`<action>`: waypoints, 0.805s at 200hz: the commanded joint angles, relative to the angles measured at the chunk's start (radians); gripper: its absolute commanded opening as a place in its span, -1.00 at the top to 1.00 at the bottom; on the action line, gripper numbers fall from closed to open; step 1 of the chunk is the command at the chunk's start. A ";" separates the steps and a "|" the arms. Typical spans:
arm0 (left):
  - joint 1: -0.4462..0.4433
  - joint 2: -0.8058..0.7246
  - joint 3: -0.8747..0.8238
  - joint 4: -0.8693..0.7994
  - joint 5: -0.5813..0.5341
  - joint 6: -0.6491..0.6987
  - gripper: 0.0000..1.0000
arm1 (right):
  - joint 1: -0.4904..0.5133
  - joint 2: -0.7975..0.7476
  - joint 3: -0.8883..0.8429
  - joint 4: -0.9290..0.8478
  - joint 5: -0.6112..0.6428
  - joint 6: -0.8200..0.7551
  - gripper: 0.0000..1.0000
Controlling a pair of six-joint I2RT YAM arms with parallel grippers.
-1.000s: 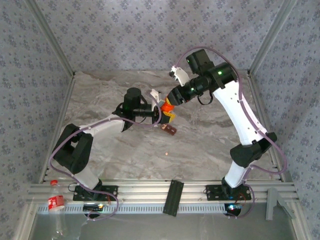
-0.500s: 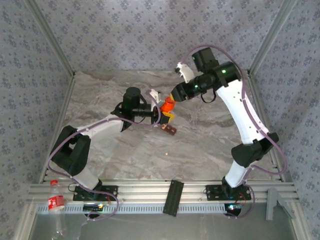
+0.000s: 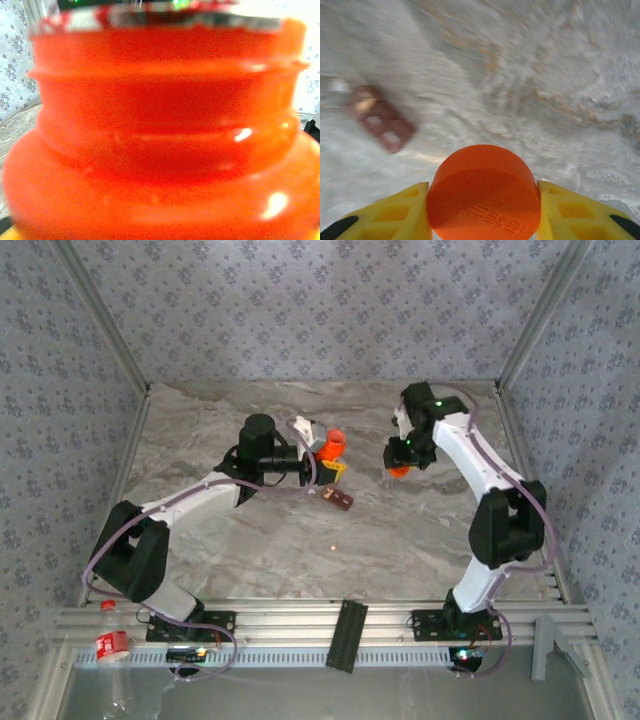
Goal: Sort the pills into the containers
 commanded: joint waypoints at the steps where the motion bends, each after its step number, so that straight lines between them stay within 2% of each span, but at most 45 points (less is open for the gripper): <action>1: -0.003 -0.034 -0.005 0.046 -0.009 -0.006 1.00 | 0.009 0.036 -0.078 0.091 0.153 0.068 0.36; 53: -0.008 -0.023 0.005 0.056 -0.019 -0.020 1.00 | 0.017 0.124 -0.174 0.187 0.200 0.139 0.31; 112: -0.018 -0.021 0.006 0.067 -0.035 -0.026 1.00 | 0.016 0.201 -0.193 0.219 0.201 0.143 0.12; 131: -0.020 -0.021 0.005 0.067 -0.036 -0.028 1.00 | 0.015 0.208 -0.198 0.225 0.196 0.144 -0.06; 148: -0.021 -0.021 0.006 0.067 -0.037 -0.029 1.00 | 0.015 0.198 -0.201 0.224 0.189 0.137 -0.34; 161: -0.022 -0.021 0.007 0.067 -0.038 -0.029 1.00 | 0.015 0.172 -0.197 0.215 0.183 0.132 -0.41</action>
